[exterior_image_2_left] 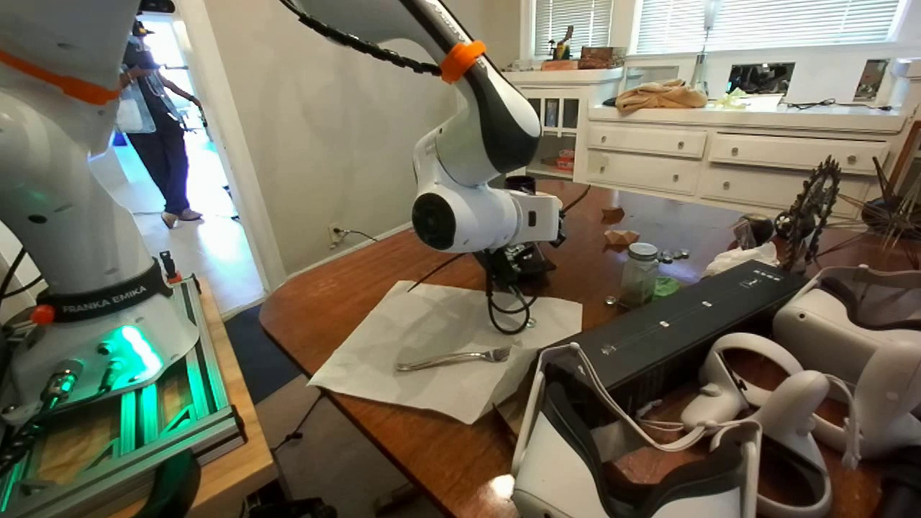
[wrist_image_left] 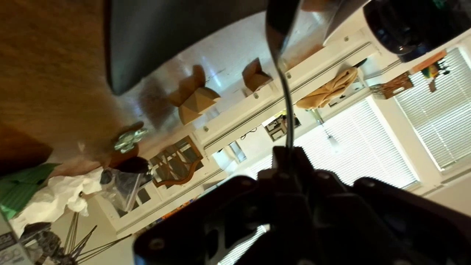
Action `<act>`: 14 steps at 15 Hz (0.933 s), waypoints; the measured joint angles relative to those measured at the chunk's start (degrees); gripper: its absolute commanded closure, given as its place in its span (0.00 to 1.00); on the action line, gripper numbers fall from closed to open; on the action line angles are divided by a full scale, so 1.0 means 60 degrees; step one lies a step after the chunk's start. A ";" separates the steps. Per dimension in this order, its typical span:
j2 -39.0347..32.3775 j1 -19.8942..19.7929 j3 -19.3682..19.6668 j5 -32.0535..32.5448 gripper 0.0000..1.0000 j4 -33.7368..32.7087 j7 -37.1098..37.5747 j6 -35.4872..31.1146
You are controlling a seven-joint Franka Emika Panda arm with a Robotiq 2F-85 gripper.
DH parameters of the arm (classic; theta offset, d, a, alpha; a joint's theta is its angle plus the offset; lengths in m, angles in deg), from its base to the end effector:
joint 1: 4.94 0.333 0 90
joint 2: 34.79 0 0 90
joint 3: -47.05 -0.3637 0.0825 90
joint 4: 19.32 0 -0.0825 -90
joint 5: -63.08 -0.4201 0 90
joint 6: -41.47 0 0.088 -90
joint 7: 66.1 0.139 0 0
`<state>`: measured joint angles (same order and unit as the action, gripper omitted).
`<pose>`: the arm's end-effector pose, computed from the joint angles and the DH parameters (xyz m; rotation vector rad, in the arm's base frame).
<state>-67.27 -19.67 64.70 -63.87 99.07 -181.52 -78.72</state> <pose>0.5866 -0.2955 0.1697 -2.1598 0.3855 -1.5090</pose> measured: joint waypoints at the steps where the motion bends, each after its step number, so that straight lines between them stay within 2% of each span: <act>1: -0.0035 -0.0043 0.0001 0.0374 0.99 -0.0024 0.0287 0.0250; 8: -0.0266 -0.0239 0.0001 0.2548 0.99 -0.0524 0.2362 0.1303; 11: -0.0406 -0.0346 0.0001 0.3011 0.99 -0.0775 0.2929 0.1548; 14: -0.0462 -0.0377 0.0020 0.3087 0.99 -0.0926 0.3008 0.1331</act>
<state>-70.04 -21.93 64.82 -45.35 93.51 -163.47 -70.73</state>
